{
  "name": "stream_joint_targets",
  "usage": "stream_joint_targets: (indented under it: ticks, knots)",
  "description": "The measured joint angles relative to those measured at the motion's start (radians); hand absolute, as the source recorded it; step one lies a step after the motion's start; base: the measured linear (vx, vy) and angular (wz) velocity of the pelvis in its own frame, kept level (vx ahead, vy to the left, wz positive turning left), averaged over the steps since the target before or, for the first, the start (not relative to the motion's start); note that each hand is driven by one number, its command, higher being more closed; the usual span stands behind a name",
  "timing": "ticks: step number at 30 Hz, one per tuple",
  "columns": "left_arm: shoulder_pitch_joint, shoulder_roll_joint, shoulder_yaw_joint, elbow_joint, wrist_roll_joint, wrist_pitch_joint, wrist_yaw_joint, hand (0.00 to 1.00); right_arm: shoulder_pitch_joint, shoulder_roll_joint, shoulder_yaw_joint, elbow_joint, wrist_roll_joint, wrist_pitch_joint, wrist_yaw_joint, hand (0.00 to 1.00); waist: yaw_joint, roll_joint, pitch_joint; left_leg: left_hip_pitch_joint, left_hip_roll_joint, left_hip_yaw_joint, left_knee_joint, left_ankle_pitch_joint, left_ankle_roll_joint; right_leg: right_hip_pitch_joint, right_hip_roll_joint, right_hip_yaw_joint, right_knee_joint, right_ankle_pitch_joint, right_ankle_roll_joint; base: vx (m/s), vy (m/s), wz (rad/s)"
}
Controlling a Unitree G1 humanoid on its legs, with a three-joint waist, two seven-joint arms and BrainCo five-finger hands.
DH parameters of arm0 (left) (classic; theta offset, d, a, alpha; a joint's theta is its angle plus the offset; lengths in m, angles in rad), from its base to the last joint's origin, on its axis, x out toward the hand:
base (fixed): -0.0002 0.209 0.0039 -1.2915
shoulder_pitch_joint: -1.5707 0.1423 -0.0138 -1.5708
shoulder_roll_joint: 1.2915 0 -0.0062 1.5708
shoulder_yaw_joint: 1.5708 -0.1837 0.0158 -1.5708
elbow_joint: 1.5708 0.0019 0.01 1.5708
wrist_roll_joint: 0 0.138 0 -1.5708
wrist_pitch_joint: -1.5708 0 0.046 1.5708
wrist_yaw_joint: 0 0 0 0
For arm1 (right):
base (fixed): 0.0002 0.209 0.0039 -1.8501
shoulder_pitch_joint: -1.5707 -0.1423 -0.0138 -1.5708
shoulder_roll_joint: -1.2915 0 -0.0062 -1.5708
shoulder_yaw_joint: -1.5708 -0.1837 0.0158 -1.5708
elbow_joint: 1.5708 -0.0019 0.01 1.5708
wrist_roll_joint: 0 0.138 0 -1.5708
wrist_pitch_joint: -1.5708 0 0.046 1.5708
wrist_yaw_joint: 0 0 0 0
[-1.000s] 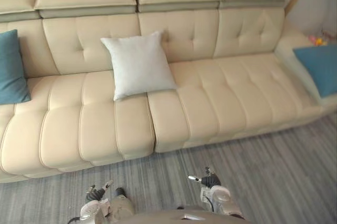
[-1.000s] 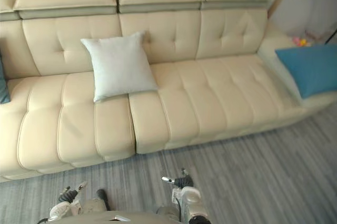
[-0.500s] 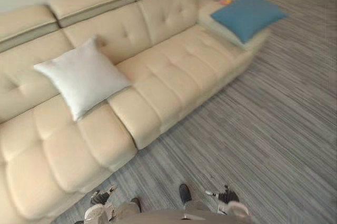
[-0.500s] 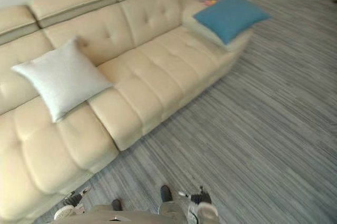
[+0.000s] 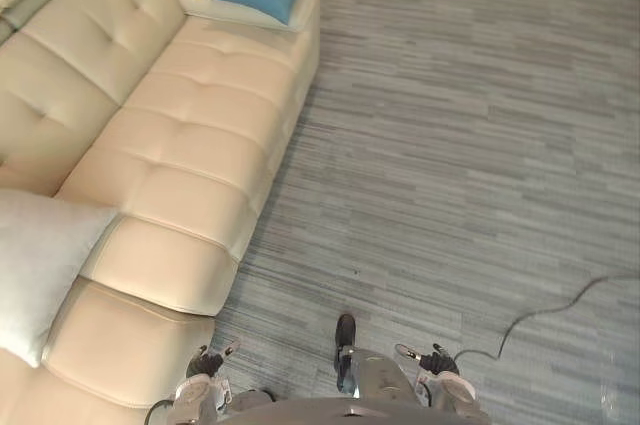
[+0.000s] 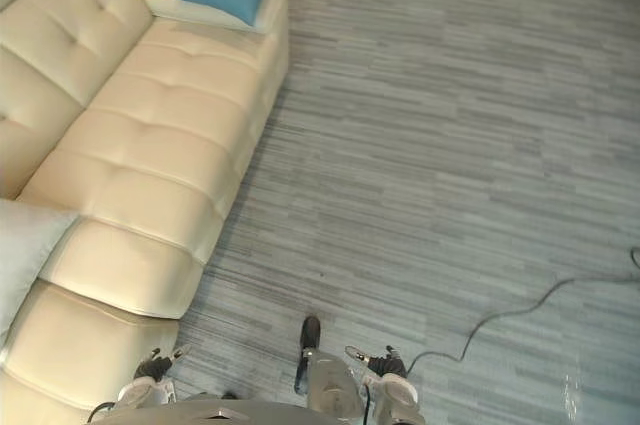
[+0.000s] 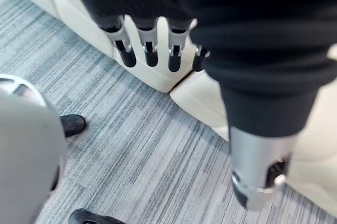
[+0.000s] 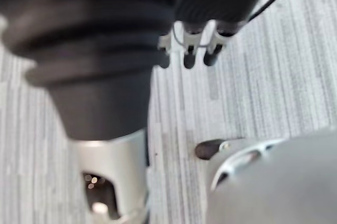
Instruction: Pick up cushions and gather them together orderly.
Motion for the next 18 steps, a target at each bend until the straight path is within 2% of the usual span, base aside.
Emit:
stream_joint_targets:
  ticks: [1, 2, 3, 4, 5, 6, 7, 8, 9, 10, 11, 12, 13, 14, 16, 17, 18]
  knots:
    - [-0.004, -0.001, 0.001, 0.011, 0.003, 0.0, -0.001, 0.0, 0.004, 0.001, -0.014, 0.004, 0.0, 0.001, 0.0, 0.0, -0.002, 0.001, 0.004, 0.009, 0.006, -0.007, 0.023, 0.006, -0.009, -0.005, 0.002, 0.003, 0.035, -0.042, -0.007, 0.07, -0.072, -0.33]
    - [0.003, -0.004, 0.001, 0.019, 0.019, 0.001, -0.001, 0.0, 0.021, 0.005, -0.031, 0.004, 0.0, 0.001, 0.0, 0.0, -0.005, -0.011, 0.006, 0.005, 0.023, -0.012, 0.122, 0.005, -0.011, 0.001, -0.008, 0.0, 0.082, -0.09, 0.0, 0.07, -0.072, -0.26]
    - [0.005, -0.005, 0.001, 0.018, 0.02, 0.001, -0.001, 0.0, 0.024, 0.005, -0.031, 0.004, 0.0, 0.001, 0.0, 0.0, -0.005, -0.013, 0.006, 0.001, 0.027, -0.012, 0.14, 0.005, -0.011, 0.003, -0.01, 0.0, 0.086, -0.095, 0.0, 0.12, -0.096, -0.33]
    - [0.014, -0.01, 0.003, 0.014, 0.019, 0.001, -0.002, 0.0, 0.037, 0.007, -0.031, 0.0, 0.001, 0.001, -0.001, 0.0, -0.002, -0.016, 0.003, -0.05, 0.07, -0.02, 0.312, 0.008, -0.006, 0.027, -0.015, -0.002, 0.091, -0.114, -0.002, 0.2, -0.081, -0.23]
    - [0.016, -0.014, 0.01, 0.0, 0.019, 0.001, -0.003, 0.0, 0.046, 0.008, -0.032, -0.009, 0.004, 0.0, -0.002, 0.0, -0.001, -0.007, 0.005, -0.112, 0.121, -0.051, 0.478, 0.032, 0.027, 0.048, -0.01, -0.014, 0.088, -0.12, -0.007, 0.23, -0.097, -0.25]
    - [0.018, -0.015, 0.01, -0.008, 0.017, 0.0, -0.005, 0.0, 0.048, 0.007, -0.033, -0.008, 0.009, 0.001, -0.003, 0.0, -0.001, -0.004, 0.009, -0.141, 0.144, -0.069, 0.555, 0.057, 0.045, 0.058, -0.006, -0.015, 0.091, -0.127, -0.014, 0.21, -0.049, -0.28]
    - [0.022, -0.019, 0.01, -0.026, 0.016, -0.003, -0.007, 0.0, 0.051, 0.009, -0.029, -0.009, 0.011, 0.002, -0.004, 0.0, 0.009, -0.006, 0.015, -0.215, 0.187, -0.108, 0.725, 0.101, 0.058, 0.086, 0.012, 0.012, 0.094, -0.146, -0.03, 0.15, -0.013, -0.32]
    - [0.022, -0.02, 0.012, -0.028, 0.015, -0.007, -0.007, 0.0, 0.05, 0.01, -0.029, -0.009, 0.014, 0.003, -0.005, 0.0, 0.013, -0.004, 0.016, -0.233, 0.188, -0.12, 0.765, 0.083, 0.053, 0.098, 0.015, 0.021, 0.093, -0.152, -0.035, 0.17, 0.007, -0.36]
    - [0.023, -0.024, 0.026, -0.04, 0.015, -0.01, -0.007, 0.0, 0.038, 0.014, -0.03, -0.016, 0.018, 0.005, -0.006, 0.0, 0.015, -0.005, 0.02, -0.26, 0.176, -0.121, 0.805, 0.037, 0.044, 0.124, 0.016, 0.034, 0.087, -0.161, -0.038, 0.2, 0.008, -0.21]
    - [0.028, -0.03, 0.04, -0.049, 0.011, -0.01, -0.007, 0.0, 0.038, 0.018, -0.029, -0.024, 0.019, 0.006, -0.007, 0.0, 0.017, -0.007, 0.022, -0.287, 0.154, -0.119, 0.807, -0.003, 0.04, 0.155, 0.016, 0.046, 0.068, -0.163, -0.038, 0.24, 0.021, -0.25]
    - [0.03, -0.032, 0.044, -0.062, 0.003, -0.013, -0.006, 0.0, 0.033, 0.024, -0.029, -0.028, 0.019, 0.005, -0.006, 0.0, 0.03, -0.013, 0.024, -0.318, 0.12, -0.122, 0.77, -0.037, 0.051, 0.177, 0.016, 0.074, 0.044, -0.162, -0.038, 0.28, 0.04, -0.48]
    - [0.029, -0.035, 0.044, -0.077, -0.007, -0.019, -0.006, 0.0, 0.015, 0.028, -0.029, -0.025, 0.02, 0.007, -0.006, 0.0, 0.057, -0.016, 0.024, -0.361, 0.068, -0.116, 0.659, -0.059, 0.071, 0.197, 0.015, 0.118, 0.014, -0.163, -0.038, 0.21, 0.056, -0.55]
    - [0.03, -0.035, 0.044, -0.084, -0.012, -0.02, -0.006, 0.0, 0.006, 0.032, -0.029, -0.025, 0.02, 0.007, -0.006, 0.0, 0.063, -0.015, 0.024, -0.376, 0.052, -0.118, 0.603, -0.06, 0.072, 0.204, 0.014, 0.127, 0.001, -0.163, -0.038, 0.21, 0.082, -0.64]
    - [0.03, -0.038, 0.044, -0.092, -0.015, -0.02, -0.005, 0.0, -0.009, 0.039, -0.029, -0.027, 0.024, 0.007, -0.007, 0.0, 0.071, -0.015, 0.024, -0.397, 0.023, -0.125, 0.46, -0.048, 0.076, 0.218, 0.01, 0.145, -0.02, -0.163, -0.038, 0.23, 0.108, -0.51]
    - [0.03, -0.046, 0.044, -0.099, -0.015, -0.02, 0.001, 0.0, -0.016, 0.044, -0.03, -0.032, 0.042, 0.005, -0.007, 0.0, 0.081, -0.013, 0.023, -0.426, -0.02, -0.183, 0.194, 0.022, 0.044, 0.247, 0.008, 0.171, -0.061, -0.168, -0.029, 0.35, 0.178, -0.59]
    - [0.026, -0.047, 0.043, -0.101, -0.015, -0.02, 0.002, 0.0, -0.02, 0.047, -0.03, -0.03, 0.044, 0.004, -0.007, 0.0, 0.091, -0.01, 0.018, -0.439, -0.029, -0.236, 0.099, 0.057, 0.036, 0.255, 0.009, 0.185, -0.07, -0.178, -0.013, 0.44, 0.257, -0.88]
    - [0.023, -0.048, 0.044, -0.097, -0.015, -0.02, 0.003, 0.0, -0.027, 0.047, -0.03, -0.01, 0.047, 0.005, -0.007, 0.0, 0.099, -0.01, 0.015, -0.444, -0.033, -0.289, 0.059, 0.111, 0.061, 0.274, 0.008, 0.223, -0.065, -0.202, 0.022, 0.41, 0.259, -0.85]
